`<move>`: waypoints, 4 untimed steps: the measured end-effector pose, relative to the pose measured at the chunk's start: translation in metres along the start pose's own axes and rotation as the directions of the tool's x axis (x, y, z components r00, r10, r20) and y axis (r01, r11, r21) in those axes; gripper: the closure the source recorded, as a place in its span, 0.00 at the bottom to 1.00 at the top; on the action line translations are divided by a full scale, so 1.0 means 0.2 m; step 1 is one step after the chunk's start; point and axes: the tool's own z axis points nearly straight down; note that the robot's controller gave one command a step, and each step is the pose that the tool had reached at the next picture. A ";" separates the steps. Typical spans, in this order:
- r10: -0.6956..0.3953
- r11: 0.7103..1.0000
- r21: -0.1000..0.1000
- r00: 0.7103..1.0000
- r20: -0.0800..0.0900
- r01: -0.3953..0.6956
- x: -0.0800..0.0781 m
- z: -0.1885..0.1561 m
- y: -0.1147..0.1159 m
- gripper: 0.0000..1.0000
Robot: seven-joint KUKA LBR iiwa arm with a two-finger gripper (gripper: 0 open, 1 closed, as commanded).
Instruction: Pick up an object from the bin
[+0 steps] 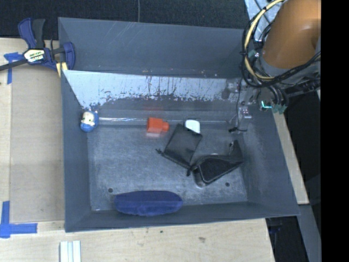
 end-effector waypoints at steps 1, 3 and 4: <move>-0.076 0.997 -0.003 0.997 -0.003 0.076 0.32 0.26 0.30 0.00; -0.127 0.992 0.004 0.991 0.033 0.127 0.39 0.67 0.17 1.00; -0.137 0.991 0.005 0.990 0.014 0.137 0.53 0.18 0.05 1.00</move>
Offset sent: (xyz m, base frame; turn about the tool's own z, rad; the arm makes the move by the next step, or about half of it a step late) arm -0.0610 0.0562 -0.0485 -0.0709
